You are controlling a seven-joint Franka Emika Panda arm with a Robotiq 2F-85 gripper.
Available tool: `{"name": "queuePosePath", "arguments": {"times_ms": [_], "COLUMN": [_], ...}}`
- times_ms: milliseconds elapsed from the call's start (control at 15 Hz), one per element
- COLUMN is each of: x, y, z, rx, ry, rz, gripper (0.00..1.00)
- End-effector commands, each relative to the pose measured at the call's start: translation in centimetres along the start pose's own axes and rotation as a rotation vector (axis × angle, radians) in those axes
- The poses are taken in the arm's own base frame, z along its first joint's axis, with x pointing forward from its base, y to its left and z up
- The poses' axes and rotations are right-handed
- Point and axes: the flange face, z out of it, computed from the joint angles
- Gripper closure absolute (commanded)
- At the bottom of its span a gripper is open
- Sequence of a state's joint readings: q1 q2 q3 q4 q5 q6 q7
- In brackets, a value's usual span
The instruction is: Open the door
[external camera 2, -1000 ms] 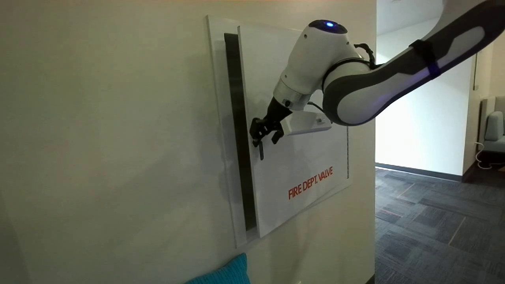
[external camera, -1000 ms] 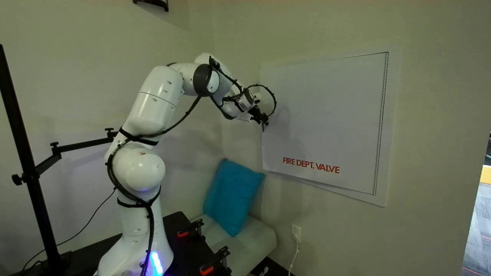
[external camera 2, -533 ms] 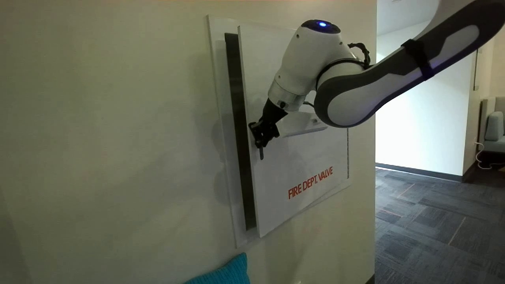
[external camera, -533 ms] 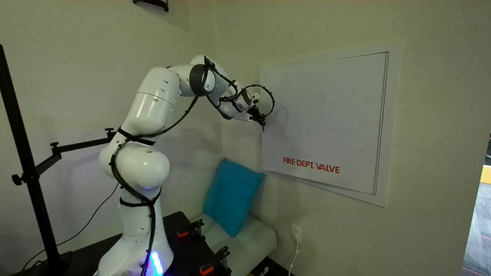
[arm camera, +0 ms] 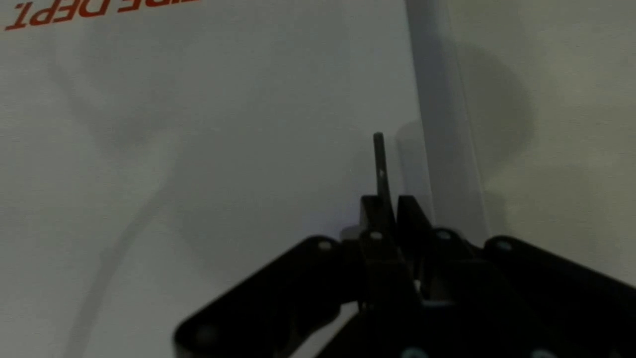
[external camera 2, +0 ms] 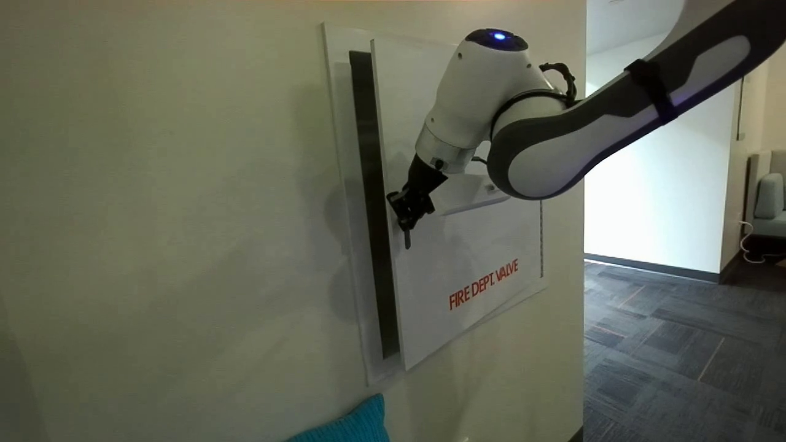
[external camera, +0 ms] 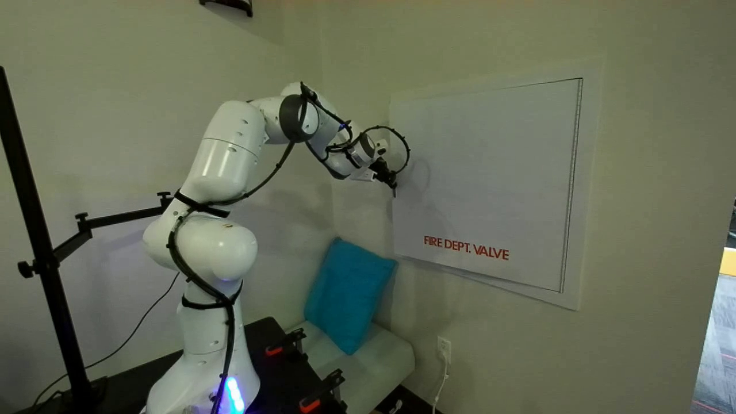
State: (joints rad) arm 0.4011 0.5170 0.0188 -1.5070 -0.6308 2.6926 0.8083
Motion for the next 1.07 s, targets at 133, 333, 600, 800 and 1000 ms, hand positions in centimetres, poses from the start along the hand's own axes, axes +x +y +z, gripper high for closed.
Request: {"name": "queuePosePath", "arguments": {"times_ms": [133, 333, 600, 800, 1000], "x": [-1.2, -2.2, -4.0, -5.4, -6.9], "y": [0.9, 2.1, 3.6, 4.9, 6.5], "z": [-4.3, -5.8, -7.9, -9.4, -10.8], "rx": [0.024, 0.035, 0.058, 0.083, 0.112], "ry": [-0.012, -0.015, -0.002, 0.006, 0.008], "rz": [-0.001, 0.008, -0.005, -0.027, -0.041], "gripper": [0.97, 0.97, 0.97, 0.97, 0.97]}}
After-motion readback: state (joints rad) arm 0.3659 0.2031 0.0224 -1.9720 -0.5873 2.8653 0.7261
